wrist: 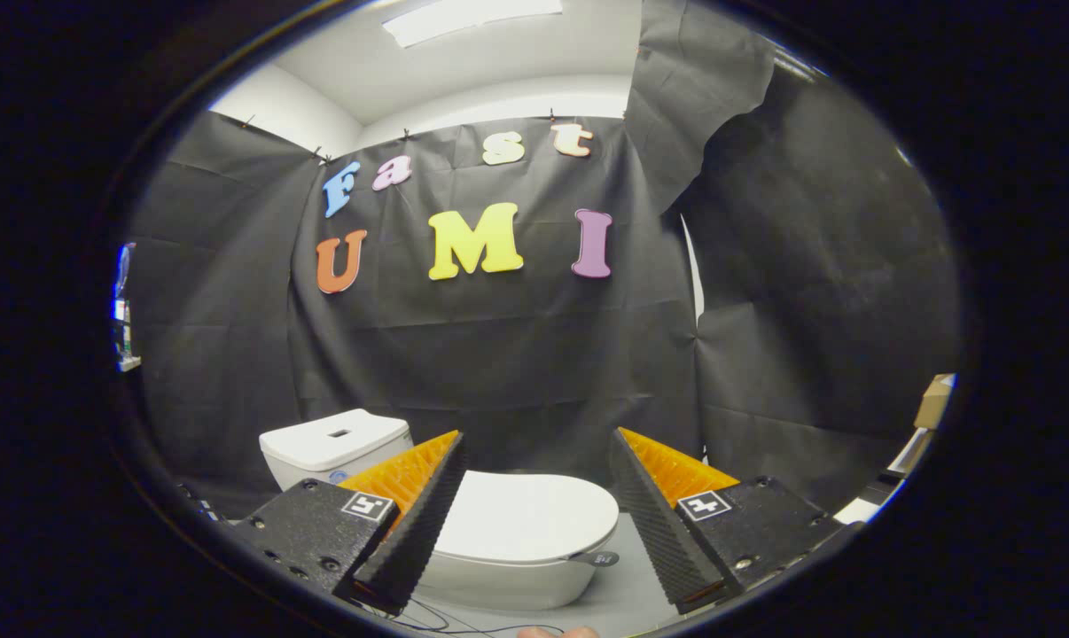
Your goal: Open the toilet lid.
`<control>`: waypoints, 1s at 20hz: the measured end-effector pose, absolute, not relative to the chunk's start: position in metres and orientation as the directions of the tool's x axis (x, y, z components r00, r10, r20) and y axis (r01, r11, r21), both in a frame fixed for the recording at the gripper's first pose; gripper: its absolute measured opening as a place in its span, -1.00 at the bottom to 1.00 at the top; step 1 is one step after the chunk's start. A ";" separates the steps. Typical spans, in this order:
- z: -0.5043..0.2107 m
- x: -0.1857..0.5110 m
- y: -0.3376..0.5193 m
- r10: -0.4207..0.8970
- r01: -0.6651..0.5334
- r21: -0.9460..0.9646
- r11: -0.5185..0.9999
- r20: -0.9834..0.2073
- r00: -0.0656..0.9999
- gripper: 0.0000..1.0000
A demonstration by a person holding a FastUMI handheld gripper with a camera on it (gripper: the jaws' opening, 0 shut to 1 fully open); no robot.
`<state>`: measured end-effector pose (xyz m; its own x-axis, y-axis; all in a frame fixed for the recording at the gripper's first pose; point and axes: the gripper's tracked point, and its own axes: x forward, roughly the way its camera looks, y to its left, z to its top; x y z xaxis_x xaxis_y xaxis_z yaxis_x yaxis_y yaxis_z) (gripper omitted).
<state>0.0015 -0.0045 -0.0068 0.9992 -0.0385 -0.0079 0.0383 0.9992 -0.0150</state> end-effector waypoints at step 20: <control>-0.072 0.036 -0.035 -0.117 0.101 -0.076 0.992 -0.263 0.958 1.00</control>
<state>0.0360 -0.0348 -0.0717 0.9575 -0.1175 -0.2633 0.1009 0.9920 -0.0755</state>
